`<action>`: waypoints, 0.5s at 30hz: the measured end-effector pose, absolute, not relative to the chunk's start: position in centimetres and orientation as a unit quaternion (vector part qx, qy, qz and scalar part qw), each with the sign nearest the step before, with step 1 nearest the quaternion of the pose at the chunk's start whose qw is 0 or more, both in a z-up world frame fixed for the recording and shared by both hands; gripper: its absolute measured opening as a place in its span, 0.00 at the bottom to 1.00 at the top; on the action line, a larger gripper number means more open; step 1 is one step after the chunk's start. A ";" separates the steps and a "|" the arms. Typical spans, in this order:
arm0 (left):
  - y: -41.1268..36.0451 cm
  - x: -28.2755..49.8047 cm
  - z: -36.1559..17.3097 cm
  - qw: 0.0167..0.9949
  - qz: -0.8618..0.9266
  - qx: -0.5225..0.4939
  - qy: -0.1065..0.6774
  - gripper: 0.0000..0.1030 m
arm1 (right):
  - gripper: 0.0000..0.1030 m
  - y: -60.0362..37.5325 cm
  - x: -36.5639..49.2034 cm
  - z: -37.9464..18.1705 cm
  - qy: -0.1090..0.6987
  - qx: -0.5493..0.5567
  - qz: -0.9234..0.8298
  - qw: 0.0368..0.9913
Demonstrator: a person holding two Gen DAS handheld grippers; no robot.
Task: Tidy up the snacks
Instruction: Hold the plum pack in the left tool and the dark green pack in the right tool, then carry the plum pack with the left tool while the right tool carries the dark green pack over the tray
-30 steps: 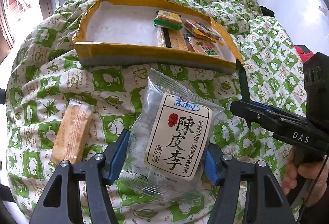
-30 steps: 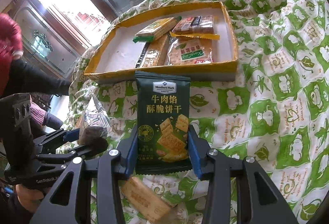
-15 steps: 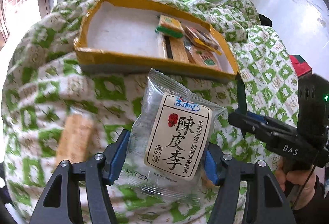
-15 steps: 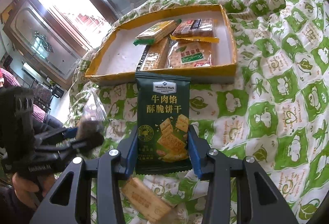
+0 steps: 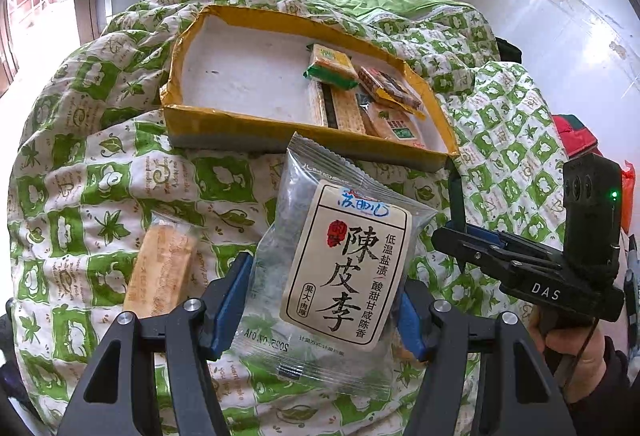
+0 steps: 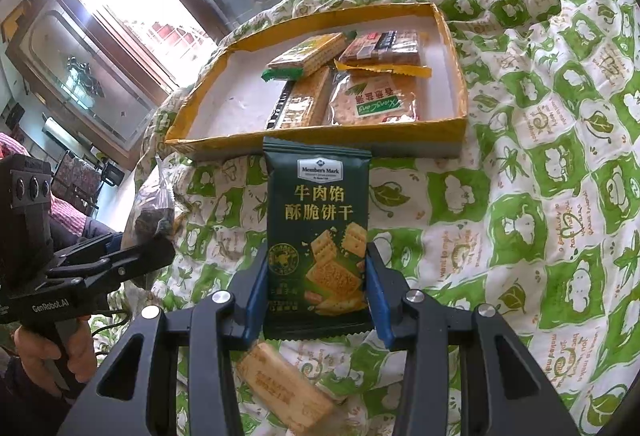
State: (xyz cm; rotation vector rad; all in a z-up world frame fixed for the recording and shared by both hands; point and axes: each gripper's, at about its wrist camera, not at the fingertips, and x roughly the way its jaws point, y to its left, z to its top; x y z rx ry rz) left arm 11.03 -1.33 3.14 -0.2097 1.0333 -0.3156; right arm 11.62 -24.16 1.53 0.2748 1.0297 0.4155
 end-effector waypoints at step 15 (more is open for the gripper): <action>-0.8 11.2 3.9 0.857 -0.154 -0.103 0.481 0.66 | 0.42 -23.9 11.8 1.5 0.484 0.129 0.207 0.840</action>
